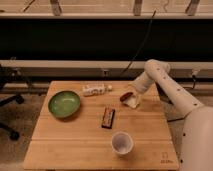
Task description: Place the pepper on the white sponge
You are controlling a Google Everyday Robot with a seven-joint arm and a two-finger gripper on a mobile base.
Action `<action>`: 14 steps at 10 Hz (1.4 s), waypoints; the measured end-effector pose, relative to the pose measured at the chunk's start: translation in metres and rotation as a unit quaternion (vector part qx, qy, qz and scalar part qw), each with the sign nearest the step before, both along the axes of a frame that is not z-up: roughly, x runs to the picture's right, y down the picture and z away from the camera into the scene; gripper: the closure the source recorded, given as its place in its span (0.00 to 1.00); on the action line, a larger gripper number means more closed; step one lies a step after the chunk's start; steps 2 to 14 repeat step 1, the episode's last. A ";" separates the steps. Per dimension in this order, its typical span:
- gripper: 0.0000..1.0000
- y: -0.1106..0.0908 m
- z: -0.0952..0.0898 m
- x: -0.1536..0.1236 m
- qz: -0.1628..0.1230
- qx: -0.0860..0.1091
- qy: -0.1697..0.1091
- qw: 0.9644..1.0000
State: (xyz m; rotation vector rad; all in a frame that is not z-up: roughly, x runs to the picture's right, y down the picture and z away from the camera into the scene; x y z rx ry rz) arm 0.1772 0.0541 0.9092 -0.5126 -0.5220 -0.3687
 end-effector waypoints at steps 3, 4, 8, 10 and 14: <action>0.20 0.001 0.002 0.000 0.001 0.000 0.001 1.000; 0.20 0.001 0.002 0.000 0.001 0.000 0.001 1.000; 0.20 0.001 0.002 0.000 0.001 0.000 0.001 1.000; 0.20 0.001 0.002 0.000 0.001 0.000 0.001 1.000; 0.20 0.001 0.002 0.000 0.001 0.000 0.001 1.000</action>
